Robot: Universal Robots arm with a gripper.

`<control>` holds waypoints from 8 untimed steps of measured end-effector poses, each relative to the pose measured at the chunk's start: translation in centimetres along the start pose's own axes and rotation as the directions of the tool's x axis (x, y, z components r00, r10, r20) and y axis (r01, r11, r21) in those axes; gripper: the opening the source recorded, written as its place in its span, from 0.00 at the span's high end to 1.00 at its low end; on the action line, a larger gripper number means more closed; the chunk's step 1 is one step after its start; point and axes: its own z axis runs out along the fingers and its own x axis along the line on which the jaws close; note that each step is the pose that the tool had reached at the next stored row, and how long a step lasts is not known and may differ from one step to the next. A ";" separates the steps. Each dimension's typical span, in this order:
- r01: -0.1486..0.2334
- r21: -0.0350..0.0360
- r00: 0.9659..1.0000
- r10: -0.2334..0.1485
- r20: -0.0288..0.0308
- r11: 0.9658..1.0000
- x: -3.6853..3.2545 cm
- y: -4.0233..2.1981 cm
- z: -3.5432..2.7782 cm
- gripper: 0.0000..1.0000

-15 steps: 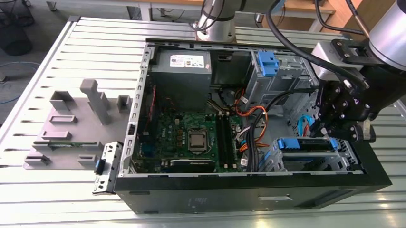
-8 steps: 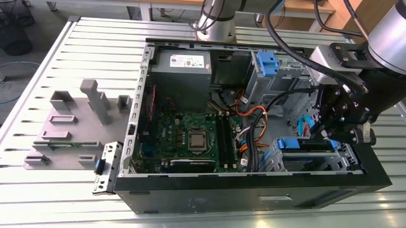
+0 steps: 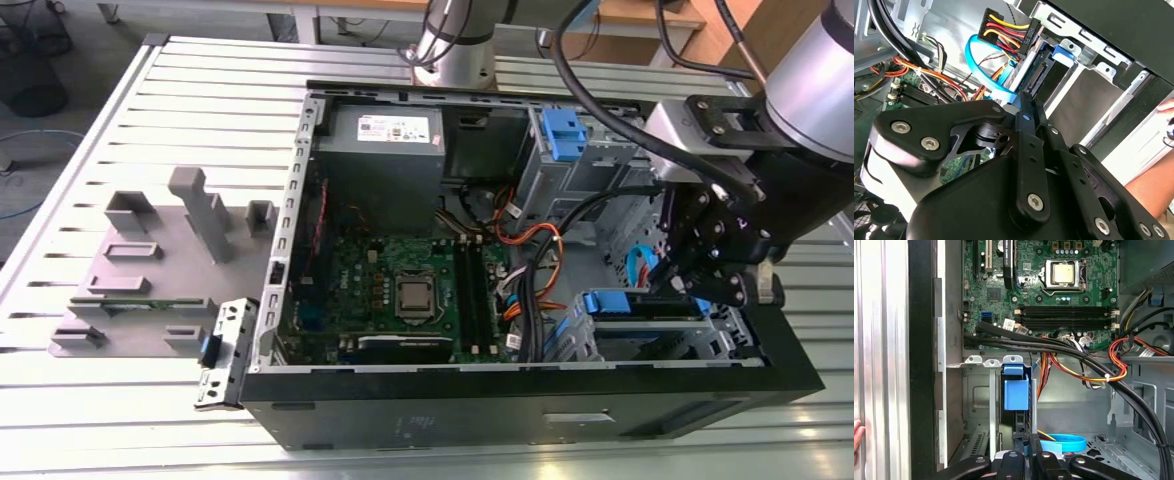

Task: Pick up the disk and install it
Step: 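Insert the first disk wire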

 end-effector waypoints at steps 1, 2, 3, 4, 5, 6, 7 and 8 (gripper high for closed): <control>0.000 0.001 1.000 0.000 0.000 1.000 0.00 0.01 0.06 0.84; 0.001 0.002 1.000 -0.001 0.000 1.000 0.01 0.01 0.09 0.84; 0.001 0.003 1.000 -0.001 0.000 1.000 0.00 0.03 0.11 0.84; 0.002 0.006 1.000 -0.002 0.000 1.000 0.01 0.04 0.14 0.84; 0.003 0.010 1.000 -0.003 0.000 1.000 0.01 0.07 0.17 0.84; 0.004 0.013 1.000 -0.004 0.000 1.000 0.01 0.07 0.19 0.84; 0.004 0.013 1.000 -0.004 0.000 1.000 0.01 0.07 0.19 0.84; 0.004 0.013 1.000 -0.004 0.000 1.000 0.01 0.07 0.19 0.84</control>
